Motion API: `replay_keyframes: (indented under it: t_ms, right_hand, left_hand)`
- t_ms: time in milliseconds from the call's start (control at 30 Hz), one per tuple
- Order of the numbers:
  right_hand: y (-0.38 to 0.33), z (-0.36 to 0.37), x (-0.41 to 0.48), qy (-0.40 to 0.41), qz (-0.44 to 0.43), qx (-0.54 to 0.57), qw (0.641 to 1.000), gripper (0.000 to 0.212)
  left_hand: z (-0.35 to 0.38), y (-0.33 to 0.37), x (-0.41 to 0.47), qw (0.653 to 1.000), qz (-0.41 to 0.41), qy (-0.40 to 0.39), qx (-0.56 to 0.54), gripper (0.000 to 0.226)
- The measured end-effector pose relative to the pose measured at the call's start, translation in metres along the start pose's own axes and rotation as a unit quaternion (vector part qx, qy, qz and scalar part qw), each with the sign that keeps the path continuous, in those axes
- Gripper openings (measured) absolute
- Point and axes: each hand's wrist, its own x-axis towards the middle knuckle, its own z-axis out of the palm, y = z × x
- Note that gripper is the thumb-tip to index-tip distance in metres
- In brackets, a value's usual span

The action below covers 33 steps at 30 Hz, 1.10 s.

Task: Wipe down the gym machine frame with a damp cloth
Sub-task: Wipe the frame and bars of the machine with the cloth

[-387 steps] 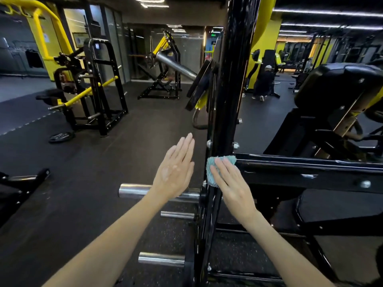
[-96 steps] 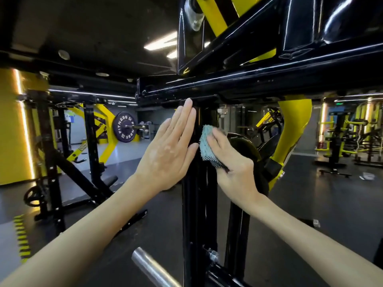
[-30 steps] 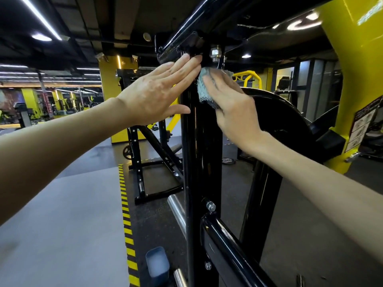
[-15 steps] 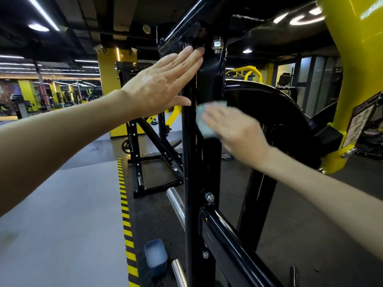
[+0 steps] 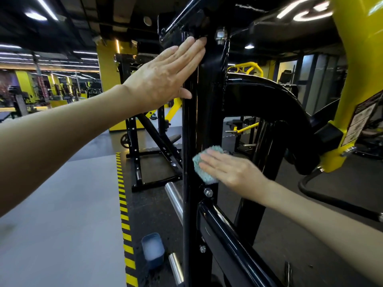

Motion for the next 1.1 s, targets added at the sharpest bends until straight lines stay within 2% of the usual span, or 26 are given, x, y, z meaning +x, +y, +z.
replay_keyframes:
  t_ms: [133,200,267,400,533,600,667,767,900,1000,1100]
  right_hand:
    - [0.041,-0.026,0.049,0.073,0.102,-0.035,0.991,0.045]
    - [0.045,-0.033,0.067,0.089,0.165,-0.023,0.982,0.056]
    - [0.035,-0.028,0.071,0.104,0.195,-0.02,0.975,0.059]
    - [-0.007,0.005,0.028,0.098,0.143,-0.007,0.985,0.047]
    - [-0.028,0.017,-0.018,0.013,0.043,0.007,0.999,0.038]
    - [-0.016,0.011,-0.016,0.002,0.013,0.004,1.0,0.035]
    - [0.005,0.0,0.0,0.014,0.033,0.007,0.999,0.04]
    - [0.035,-0.021,0.035,0.054,0.129,-0.004,0.99,0.052]
    - [0.035,-0.023,0.06,0.081,0.2,-0.007,0.976,0.052]
    - [0.004,0.003,0.039,0.094,0.17,0.026,0.98,0.043]
    - [-0.022,0.022,0.001,0.059,0.103,0.038,0.992,0.038]
  left_hand:
    - [-0.001,0.001,0.0,1.0,-0.001,0.008,0.006,0.081]
    - [0.0,0.002,-0.001,1.0,0.0,0.01,0.003,0.08]
    - [0.0,0.002,-0.002,1.0,0.001,0.009,0.002,0.08]
    - [0.0,0.005,-0.001,1.0,-0.009,0.005,0.001,0.08]
    - [0.001,0.007,-0.004,1.0,-0.01,0.001,-0.008,0.074]
    - [0.001,0.007,-0.005,1.0,-0.005,0.001,-0.005,0.073]
    - [0.001,0.006,-0.004,1.0,-0.002,-0.003,-0.001,0.073]
    - [0.0,0.005,-0.004,1.0,0.006,-0.005,0.008,0.075]
    - [0.001,0.007,-0.005,1.0,0.021,-0.012,-0.003,0.083]
    - [0.003,0.01,-0.006,1.0,0.012,-0.015,-0.008,0.081]
    - [0.006,0.017,-0.008,0.999,0.031,-0.02,-0.012,0.071]
